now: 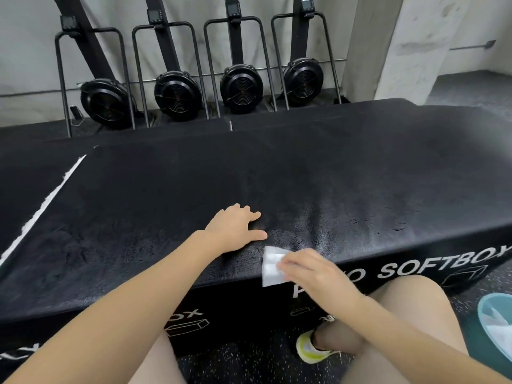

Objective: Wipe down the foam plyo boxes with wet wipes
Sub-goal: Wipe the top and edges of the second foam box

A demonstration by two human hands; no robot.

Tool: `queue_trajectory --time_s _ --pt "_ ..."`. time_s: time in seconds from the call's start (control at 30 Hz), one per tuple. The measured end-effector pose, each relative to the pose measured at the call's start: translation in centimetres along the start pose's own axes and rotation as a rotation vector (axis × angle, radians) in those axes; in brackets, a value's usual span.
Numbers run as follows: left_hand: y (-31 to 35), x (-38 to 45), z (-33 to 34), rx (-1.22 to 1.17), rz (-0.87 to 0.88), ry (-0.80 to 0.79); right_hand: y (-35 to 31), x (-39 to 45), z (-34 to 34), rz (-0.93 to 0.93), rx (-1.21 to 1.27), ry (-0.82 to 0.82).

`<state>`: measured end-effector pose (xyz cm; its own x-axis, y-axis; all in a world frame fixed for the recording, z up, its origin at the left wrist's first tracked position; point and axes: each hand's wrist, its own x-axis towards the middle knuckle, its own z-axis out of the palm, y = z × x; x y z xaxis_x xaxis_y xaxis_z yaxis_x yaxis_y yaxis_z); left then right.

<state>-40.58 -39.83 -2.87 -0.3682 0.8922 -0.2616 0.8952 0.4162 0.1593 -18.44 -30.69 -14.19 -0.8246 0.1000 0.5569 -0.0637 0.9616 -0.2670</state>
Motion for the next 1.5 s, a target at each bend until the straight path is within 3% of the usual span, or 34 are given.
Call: queue_trajectory --time_s 0.17,0.23,0.43,0.57,0.7,0.93,1.17,1.33,1.5 --pt "1.0 -3.6 2.9 -0.008 0.227 0.153 3.2 -3.0 -3.2 0.141 -0.104 0.055" --pt "2.0 -4.4 4.7 0.086 0.268 0.134 2.8 -2.7 -3.0 0.128 -0.147 0.067" --pt "3.9 -4.1 7.5 0.38 0.172 0.166 1.9 -2.1 -2.4 0.158 -0.279 0.047" --pt "4.9 -4.5 7.4 0.451 0.129 0.195 1.6 -1.4 -2.2 0.123 -0.352 0.048" --pt "5.2 -4.6 5.1 0.396 0.13 0.276 1.6 0.1 -3.6 0.138 -0.285 0.137" --pt "5.9 -6.1 -3.3 0.37 0.203 0.556 0.5 5.3 -8.2 0.11 -0.242 0.282" --pt "1.0 -9.0 -9.1 0.309 0.173 0.717 -3.4 13.0 -9.5 -0.072 -0.216 0.391" --pt "-4.2 -11.5 -5.6 0.377 0.201 0.822 -7.2 13.9 -5.0 -0.07 -0.217 0.355" --pt "-7.4 -13.1 3.0 0.406 0.256 0.716 -8.8 8.7 1.2 -0.042 -0.162 0.157"
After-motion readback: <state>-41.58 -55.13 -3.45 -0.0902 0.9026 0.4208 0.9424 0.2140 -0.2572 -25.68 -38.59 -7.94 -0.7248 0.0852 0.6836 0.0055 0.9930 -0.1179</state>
